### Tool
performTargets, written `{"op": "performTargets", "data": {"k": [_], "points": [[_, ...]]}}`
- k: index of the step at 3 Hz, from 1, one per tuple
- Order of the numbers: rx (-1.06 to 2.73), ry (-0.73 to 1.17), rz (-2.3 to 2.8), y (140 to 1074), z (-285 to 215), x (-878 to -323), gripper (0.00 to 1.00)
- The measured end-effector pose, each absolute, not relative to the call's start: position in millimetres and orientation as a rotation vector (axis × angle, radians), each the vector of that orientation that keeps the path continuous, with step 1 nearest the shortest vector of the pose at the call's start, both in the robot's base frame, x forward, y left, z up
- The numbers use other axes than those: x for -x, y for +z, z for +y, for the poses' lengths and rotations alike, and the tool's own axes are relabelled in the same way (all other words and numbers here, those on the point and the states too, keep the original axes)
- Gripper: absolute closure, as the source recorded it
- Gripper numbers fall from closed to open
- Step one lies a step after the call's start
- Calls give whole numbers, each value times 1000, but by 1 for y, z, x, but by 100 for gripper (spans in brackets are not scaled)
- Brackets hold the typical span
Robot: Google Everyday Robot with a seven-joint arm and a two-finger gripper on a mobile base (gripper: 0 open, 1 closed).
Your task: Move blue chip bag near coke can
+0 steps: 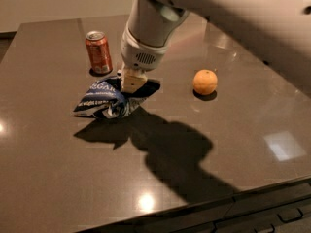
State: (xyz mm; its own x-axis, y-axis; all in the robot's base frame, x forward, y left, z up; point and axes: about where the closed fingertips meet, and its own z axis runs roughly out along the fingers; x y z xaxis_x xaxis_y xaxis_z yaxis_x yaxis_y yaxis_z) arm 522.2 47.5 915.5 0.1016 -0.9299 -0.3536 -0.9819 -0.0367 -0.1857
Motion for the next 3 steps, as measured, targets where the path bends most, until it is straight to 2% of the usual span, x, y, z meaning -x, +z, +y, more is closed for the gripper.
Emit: {"op": "performTargets", "data": {"k": [2, 3], "points": [[1929, 129, 1945, 900, 73, -573, 100], [1883, 102, 1977, 895, 79, -592, 87]]}}
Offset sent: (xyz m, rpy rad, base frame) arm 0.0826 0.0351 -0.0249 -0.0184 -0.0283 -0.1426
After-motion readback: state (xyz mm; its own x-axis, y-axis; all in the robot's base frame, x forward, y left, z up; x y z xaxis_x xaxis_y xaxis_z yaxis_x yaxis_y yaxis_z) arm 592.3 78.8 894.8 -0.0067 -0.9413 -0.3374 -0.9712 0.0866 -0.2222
